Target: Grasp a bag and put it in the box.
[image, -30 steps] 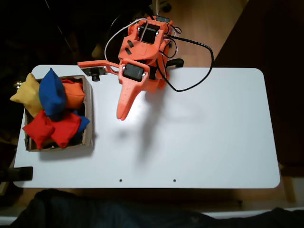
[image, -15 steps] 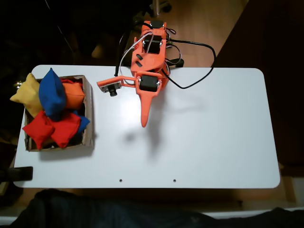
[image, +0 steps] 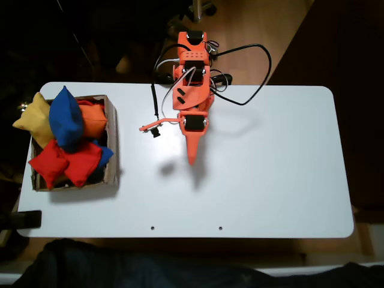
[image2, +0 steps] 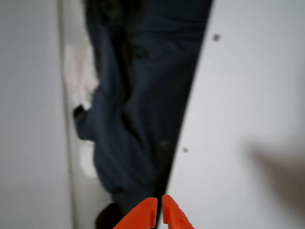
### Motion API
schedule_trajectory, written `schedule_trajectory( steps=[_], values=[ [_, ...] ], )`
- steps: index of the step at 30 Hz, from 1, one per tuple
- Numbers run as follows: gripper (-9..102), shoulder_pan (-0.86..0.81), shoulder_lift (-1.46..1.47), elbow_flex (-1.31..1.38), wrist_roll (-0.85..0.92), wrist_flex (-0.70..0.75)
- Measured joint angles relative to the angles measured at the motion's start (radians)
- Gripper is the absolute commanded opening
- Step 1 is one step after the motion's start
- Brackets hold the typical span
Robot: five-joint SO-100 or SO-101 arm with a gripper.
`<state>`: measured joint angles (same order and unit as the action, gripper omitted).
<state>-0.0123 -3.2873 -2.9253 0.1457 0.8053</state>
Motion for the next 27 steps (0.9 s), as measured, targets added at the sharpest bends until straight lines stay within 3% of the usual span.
schedule_trajectory(
  steps=[27],
  values=[
    [0, 0.023, -0.005, -0.052, -0.018, 0.523]
  ],
)
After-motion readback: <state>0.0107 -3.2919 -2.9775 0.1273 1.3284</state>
